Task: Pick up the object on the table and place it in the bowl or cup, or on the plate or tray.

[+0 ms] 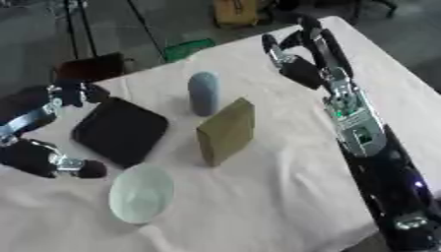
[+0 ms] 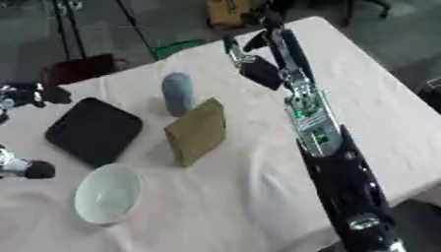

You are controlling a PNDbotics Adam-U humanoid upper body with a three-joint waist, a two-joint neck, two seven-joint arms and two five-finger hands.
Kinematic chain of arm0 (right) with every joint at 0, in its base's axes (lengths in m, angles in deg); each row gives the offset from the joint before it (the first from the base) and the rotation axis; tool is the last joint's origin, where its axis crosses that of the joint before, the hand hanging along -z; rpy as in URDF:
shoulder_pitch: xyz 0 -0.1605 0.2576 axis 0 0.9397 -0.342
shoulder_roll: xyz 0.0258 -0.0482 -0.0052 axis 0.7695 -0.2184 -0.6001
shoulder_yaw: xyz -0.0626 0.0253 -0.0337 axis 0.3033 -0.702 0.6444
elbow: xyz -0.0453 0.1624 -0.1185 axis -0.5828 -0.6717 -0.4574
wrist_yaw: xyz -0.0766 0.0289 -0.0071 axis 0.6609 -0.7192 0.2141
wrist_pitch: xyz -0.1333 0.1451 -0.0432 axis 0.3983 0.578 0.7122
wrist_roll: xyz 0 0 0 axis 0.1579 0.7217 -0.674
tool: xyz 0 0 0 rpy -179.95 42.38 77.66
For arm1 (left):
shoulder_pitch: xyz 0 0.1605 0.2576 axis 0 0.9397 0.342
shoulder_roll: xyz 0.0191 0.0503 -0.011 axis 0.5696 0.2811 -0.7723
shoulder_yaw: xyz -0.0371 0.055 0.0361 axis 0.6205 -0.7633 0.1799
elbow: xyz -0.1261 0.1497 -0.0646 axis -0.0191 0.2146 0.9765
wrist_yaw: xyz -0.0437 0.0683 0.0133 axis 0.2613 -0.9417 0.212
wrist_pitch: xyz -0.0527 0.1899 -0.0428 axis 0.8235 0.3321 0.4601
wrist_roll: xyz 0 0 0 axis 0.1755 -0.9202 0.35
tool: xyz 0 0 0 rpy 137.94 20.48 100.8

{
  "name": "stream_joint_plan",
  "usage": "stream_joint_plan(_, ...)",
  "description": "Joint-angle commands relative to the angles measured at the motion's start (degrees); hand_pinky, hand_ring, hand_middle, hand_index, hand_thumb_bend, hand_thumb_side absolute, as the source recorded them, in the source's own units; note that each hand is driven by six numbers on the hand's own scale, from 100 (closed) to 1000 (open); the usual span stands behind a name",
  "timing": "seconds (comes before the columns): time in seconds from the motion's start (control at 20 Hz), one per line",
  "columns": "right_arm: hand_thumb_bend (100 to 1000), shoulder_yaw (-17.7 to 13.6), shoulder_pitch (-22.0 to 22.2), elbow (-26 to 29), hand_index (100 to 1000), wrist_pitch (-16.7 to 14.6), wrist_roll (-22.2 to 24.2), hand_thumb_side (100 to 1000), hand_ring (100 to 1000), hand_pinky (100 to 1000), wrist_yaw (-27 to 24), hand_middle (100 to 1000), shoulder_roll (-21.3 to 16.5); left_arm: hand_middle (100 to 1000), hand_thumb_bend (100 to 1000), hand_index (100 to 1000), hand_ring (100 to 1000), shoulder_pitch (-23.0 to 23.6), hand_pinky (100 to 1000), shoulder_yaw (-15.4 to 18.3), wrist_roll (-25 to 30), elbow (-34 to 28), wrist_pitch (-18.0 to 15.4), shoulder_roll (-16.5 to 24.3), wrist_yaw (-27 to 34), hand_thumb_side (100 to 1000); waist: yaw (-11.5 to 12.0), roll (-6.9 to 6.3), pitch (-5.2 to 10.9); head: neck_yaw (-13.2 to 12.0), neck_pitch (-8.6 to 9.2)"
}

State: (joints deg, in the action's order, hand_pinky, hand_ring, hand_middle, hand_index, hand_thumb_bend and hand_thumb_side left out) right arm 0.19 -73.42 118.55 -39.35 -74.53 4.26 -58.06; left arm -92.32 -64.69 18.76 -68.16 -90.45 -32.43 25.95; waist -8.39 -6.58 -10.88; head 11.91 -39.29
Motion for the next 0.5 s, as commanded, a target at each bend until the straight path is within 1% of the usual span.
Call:
stream_joint_plan(0.05, 327, 0.0, -1.0, 0.9, 861, -0.2, 0.2, 543, 570, 693, 0.1, 803, -0.8, 864, 971, 890, 848, -1.8, 814, -1.4, -1.0, 2.1, -0.6, -0.8, -3.6, 817, 0.0, 0.37, 1.03, -0.1, 0.56)
stream_joint_plan(0.2, 327, 0.0, -1.0, 0.9, 861, -0.2, 0.3, 543, 570, 693, 0.1, 803, -0.8, 865, 972, 890, 848, -2.1, 815, -2.4, -2.1, 4.2, -1.2, -2.0, -5.8, 818, -0.1, 0.39, 1.03, -0.2, 0.65)
stream_joint_plan(0.25, 326, 0.0, -1.0, 0.9, 861, -0.2, 0.3, 543, 570, 693, 0.1, 803, -0.8, 869, 1000, 889, 849, -2.2, 819, -2.7, -2.3, 4.7, -1.4, -2.3, -6.3, 809, -0.1, 0.39, 1.03, -0.2, 0.66)
stream_joint_plan(0.3, 326, 0.0, -1.1, 0.9, 861, -0.2, 0.3, 543, 570, 693, 0.1, 803, -0.7, 869, 975, 889, 849, -2.2, 819, -3.1, -2.5, 5.4, -1.6, -2.8, -6.8, 828, -0.1, 0.41, 1.03, -0.2, 0.66)
stream_joint_plan(0.5, 325, 0.1, -1.1, 0.9, 860, -0.2, 0.3, 543, 570, 693, 0.1, 803, -0.7, 874, 989, 889, 854, -2.3, 826, -4.4, -3.0, 7.2, -2.7, -4.4, -8.4, 830, -0.2, 0.42, 1.02, -0.3, 0.66)
